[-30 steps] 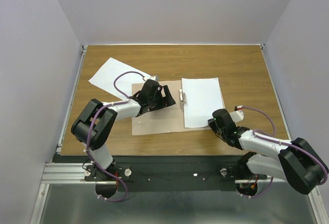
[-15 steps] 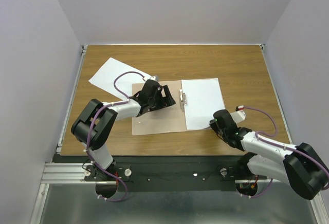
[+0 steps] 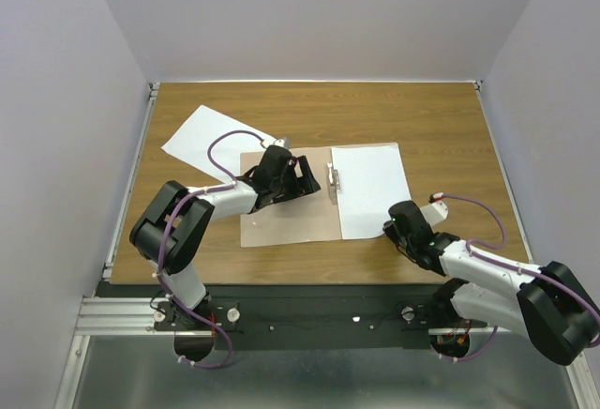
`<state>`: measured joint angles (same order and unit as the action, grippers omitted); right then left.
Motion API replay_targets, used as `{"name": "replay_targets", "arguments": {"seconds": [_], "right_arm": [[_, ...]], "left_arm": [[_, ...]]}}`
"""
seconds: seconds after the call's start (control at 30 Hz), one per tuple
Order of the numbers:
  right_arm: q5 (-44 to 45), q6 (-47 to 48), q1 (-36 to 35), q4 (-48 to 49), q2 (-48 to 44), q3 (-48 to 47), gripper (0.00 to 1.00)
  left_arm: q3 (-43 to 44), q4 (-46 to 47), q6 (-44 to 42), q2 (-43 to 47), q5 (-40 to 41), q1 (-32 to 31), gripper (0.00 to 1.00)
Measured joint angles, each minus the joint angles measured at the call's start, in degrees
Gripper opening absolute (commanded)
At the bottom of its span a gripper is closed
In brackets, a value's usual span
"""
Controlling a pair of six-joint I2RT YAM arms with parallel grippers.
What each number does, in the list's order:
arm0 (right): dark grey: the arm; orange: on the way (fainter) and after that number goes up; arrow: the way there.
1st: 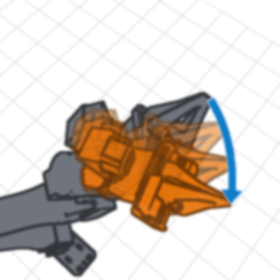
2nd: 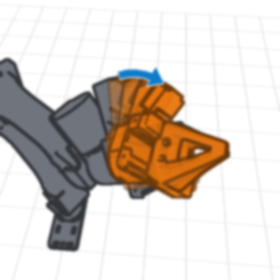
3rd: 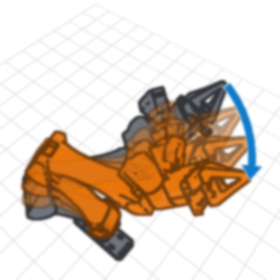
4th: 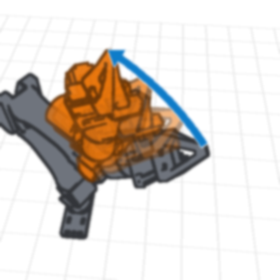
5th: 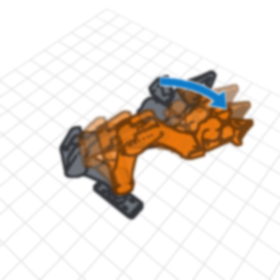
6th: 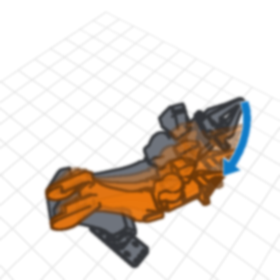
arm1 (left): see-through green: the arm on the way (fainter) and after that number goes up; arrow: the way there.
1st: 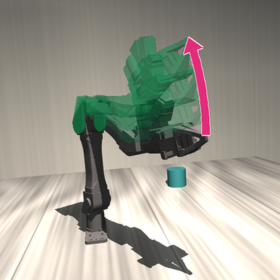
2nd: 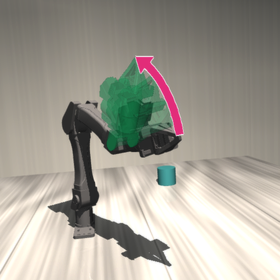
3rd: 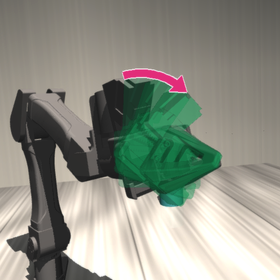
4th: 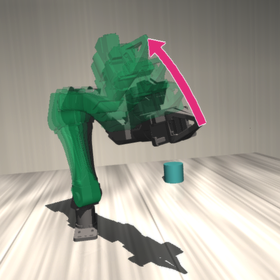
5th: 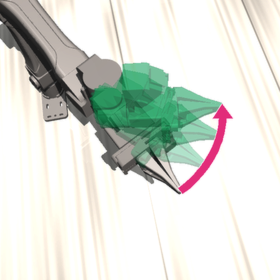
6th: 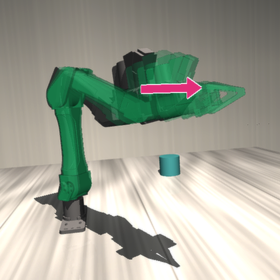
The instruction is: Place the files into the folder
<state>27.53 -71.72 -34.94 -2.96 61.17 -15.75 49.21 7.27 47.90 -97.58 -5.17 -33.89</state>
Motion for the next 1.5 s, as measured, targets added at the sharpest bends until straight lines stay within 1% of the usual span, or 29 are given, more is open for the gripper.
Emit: {"name": "replay_targets", "arguments": {"seconds": [0.4, 0.83, 0.93, 1.03, 1.13, 1.17, 1.23, 1.27, 1.37, 1.43, 1.5], "right_arm": [[0.0, 3.7, -0.6, -0.2, -0.4, -0.3, 0.04], [0.0, 4.7, -0.7, 0.0, 0.5, -1.9, 0.04], [0.0, 4.8, -0.8, 0.1, 1.0, -2.1, 0.04], [0.0, 5.0, -0.9, 0.2, 1.3, -2.3, 0.08], [0.0, 5.2, -1.0, 0.3, 1.4, -2.4, 0.23], [0.0, 5.2, -1.0, 0.2, 1.3, -2.4, 0.32], [0.1, 5.1, -1.1, 0.0, 0.7, -2.4, 0.41], [0.1, 4.8, -1.1, -0.3, 0.1, -2.4, 0.50], [0.3, 4.7, -1.1, -1.3, -1.2, -2.5, 0.67], [0.6, 4.3, -1.1, -2.6, -1.9, -2.7, 0.73], [0.7, 4.4, -1.1, -3.8, -2.3, -2.8, 0.74]], "left_arm": [[0.0, 0.0, 0.0, 0.0, 0.1, 0.0, 0.97], [0.0, 0.0, -0.1, 0.0, 0.1, 0.0, 0.97], [0.0, 0.0, -0.1, 0.0, 0.1, 0.0, 0.97], [0.0, 0.0, -0.1, 0.0, 0.1, 0.0, 0.97], [0.0, 0.0, -0.1, 0.0, 0.1, 0.0, 0.97], [0.0, 0.0, -0.1, 0.0, 0.1, 0.0, 0.97], [0.0, 0.0, -0.1, 0.0, 0.1, 0.0, 0.97], [0.0, 0.0, -0.1, 0.0, 0.1, 0.0, 0.97], [0.0, 0.0, -0.3, 0.0, 0.1, 0.0, 0.97], [0.0, -0.1, -0.4, 0.1, 0.1, -0.1, 0.97], [0.0, -0.1, -0.5, 0.1, 0.1, -0.1, 0.97]]}}
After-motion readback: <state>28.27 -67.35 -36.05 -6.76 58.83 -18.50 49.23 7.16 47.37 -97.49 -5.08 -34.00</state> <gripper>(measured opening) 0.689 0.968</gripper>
